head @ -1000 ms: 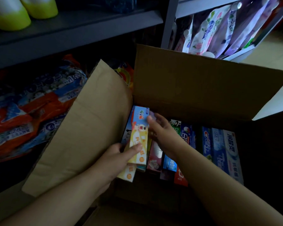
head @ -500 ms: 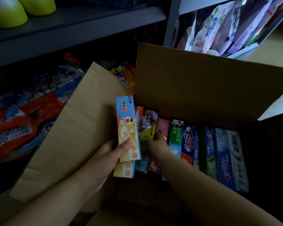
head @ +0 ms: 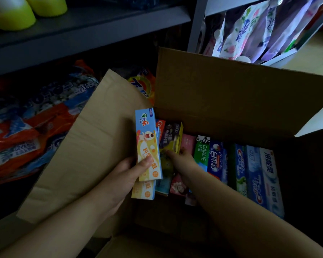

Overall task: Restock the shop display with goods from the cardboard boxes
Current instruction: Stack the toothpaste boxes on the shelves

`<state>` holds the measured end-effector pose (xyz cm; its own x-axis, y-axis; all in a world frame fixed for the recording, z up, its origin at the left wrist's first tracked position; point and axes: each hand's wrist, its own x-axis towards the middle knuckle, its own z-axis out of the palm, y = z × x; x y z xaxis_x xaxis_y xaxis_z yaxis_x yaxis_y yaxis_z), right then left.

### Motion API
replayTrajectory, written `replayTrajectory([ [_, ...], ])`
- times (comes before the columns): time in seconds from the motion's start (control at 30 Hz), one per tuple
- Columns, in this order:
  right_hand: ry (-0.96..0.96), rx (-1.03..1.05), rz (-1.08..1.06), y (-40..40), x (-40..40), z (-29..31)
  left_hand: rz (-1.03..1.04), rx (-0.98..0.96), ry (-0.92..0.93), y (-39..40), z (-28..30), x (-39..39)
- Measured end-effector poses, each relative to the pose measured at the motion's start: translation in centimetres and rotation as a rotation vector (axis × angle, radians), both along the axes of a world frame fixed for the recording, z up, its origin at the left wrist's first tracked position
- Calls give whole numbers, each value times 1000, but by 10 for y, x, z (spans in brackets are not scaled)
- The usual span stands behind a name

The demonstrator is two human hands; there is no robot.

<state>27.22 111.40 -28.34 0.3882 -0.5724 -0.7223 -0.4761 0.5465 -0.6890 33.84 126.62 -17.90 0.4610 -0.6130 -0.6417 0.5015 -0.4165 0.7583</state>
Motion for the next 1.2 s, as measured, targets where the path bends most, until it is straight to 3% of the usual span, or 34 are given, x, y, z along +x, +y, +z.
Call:
replayTrajectory([
  [0.13,-101,186,-33,-7,-13,19,-4,0,25,-1,1,3],
  [0.33,-339,374,102,-33,-43,69,20,-54,128,2,-1,8],
  [0.43,-402,396,165,-46,-48,80,36,-89,150,0,-2,11],
  [0.73,-349,326,216,-19,-47,140,94,-46,193,-5,20,13],
  [0.97,-307,284,162,19,-42,253,171,-66,275,12,129,7],
  [1.2,-288,248,175,64,-42,422,205,-123,307,52,312,0],
])
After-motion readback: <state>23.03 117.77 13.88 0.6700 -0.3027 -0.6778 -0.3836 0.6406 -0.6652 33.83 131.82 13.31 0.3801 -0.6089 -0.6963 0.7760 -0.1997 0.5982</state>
